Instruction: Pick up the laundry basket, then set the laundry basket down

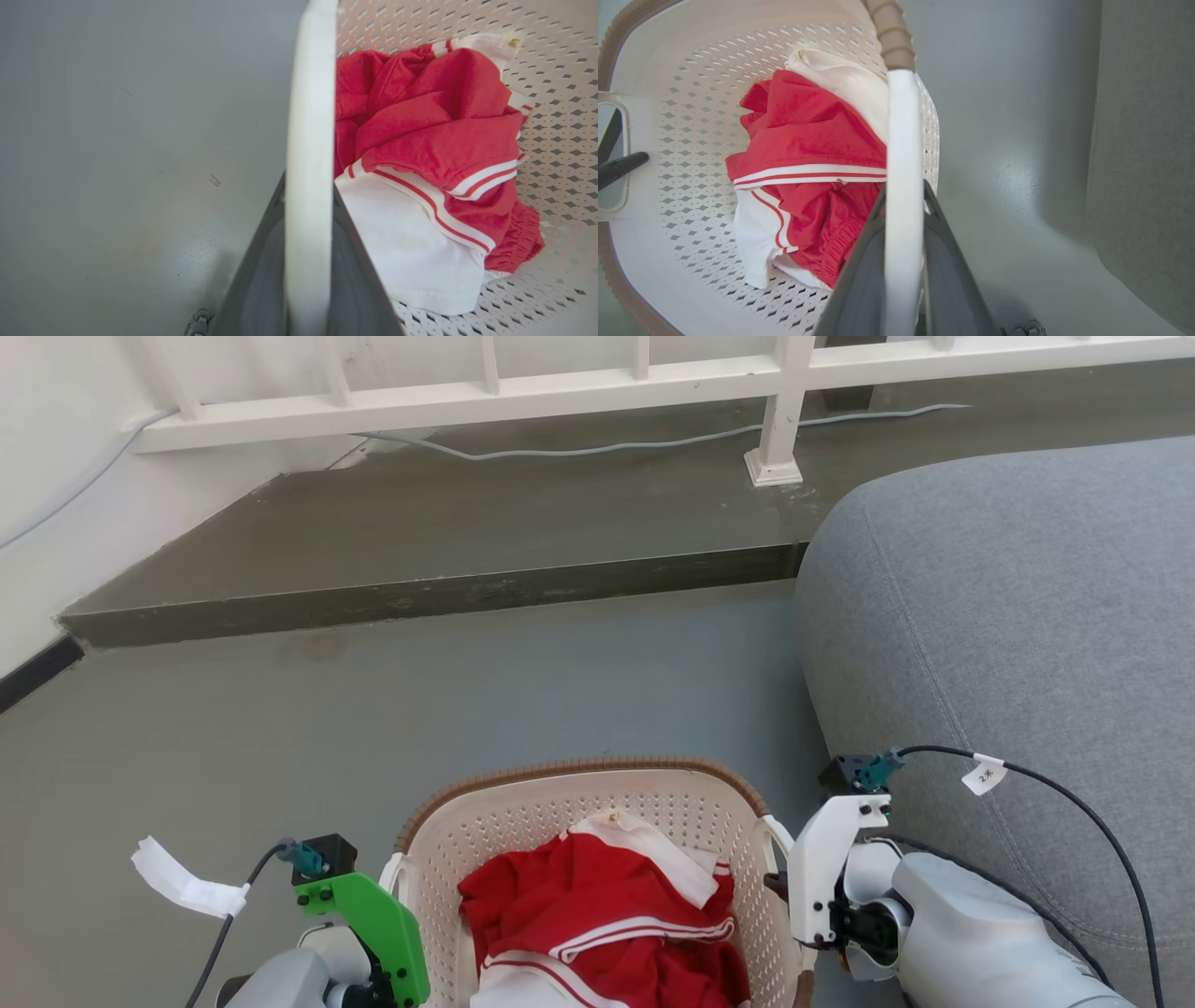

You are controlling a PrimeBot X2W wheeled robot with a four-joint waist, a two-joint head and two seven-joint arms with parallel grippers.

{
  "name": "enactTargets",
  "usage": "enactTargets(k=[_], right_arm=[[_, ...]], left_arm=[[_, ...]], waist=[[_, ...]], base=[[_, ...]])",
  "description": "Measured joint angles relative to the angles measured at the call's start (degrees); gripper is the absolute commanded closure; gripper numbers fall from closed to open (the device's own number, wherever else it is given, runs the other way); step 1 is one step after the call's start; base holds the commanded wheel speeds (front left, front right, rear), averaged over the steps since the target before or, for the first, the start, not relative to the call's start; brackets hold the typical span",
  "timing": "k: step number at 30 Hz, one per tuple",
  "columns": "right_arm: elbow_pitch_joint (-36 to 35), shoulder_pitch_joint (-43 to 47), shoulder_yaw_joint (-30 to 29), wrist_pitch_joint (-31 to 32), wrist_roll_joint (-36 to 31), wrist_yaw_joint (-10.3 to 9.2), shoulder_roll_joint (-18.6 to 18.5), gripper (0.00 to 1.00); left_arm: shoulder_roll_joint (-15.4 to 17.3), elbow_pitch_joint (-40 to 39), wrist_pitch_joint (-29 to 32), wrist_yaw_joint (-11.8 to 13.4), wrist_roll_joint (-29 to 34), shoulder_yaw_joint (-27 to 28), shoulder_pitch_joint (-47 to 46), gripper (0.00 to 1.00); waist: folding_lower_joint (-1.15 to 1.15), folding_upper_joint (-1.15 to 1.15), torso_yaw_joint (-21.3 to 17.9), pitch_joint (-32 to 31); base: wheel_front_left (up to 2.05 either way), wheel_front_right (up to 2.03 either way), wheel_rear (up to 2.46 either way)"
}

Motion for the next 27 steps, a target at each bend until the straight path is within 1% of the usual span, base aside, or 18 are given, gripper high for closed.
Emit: enactTargets(k=[9,12,22,27], right_arm=[[-0.01,-0.43,0.71,-0.37,0.03,0.00,-0.31,1.00],[0.00,-1.37,0.74,-1.89,-0.10,0.00,-0.62,1.00],[-0.16,-5.31,0.78,-6.60,-1.14,0.01,-0.67,1.00],[-0.16,-6.21,0.58,-8.51,-1.20,0.01,-0.67,1.00]], left_arm=[[0.01,-0.52,-0.54,0.00,-0.26,-0.38,-0.01,1.00],[0.01,-1.32,-1.85,0.00,-0.26,-0.38,-0.15,1.00],[1.13,-2.53,-6.28,0.00,-0.13,-0.23,-3.59,1.00],[1.27,-2.79,-7.39,0.00,-0.04,-0.23,-4.63,1.00]], waist=[[0.00,0.00,-0.28,1.23],[0.00,0.00,-0.41,2.35],[0.00,0.00,-0.87,8.61],[0.00,0.00,-1.03,11.64]], base=[[0.00,0.00,0.00],[0.00,0.00,0.00],[0.00,0.00,0.00],[0.00,0.00,0.00]])
